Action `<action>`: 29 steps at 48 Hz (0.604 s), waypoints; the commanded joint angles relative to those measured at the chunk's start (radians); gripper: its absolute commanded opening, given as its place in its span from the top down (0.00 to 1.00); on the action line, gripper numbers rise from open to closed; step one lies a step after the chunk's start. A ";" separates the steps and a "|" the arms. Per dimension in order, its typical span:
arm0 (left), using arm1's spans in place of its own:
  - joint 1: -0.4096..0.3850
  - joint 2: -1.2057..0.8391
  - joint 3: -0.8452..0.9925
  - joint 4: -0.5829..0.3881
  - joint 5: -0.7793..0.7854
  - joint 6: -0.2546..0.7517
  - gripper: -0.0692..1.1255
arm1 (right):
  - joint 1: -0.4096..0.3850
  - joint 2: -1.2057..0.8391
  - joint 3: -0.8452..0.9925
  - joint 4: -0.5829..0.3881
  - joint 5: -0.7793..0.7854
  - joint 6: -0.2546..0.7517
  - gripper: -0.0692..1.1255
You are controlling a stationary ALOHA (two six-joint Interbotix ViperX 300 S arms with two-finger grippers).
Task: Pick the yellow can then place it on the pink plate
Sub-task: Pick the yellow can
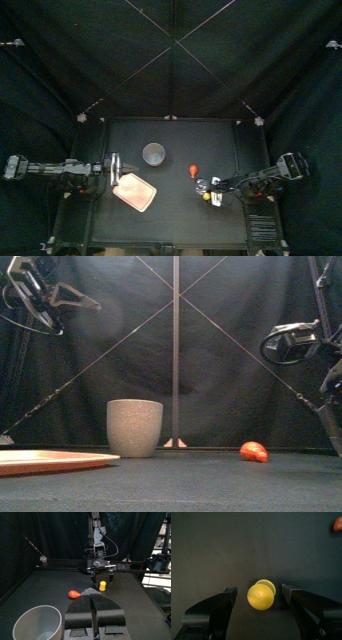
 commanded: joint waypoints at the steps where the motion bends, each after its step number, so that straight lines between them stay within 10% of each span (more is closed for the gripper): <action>1: 0.002 0.000 -0.014 -0.002 -0.011 0.000 0.90 | 0.000 -0.003 -0.006 0.009 -0.003 0.002 0.11; 29: 0.002 -0.003 -0.014 -0.002 -0.021 0.000 0.90 | -0.005 0.025 -0.008 0.011 -0.005 0.000 0.30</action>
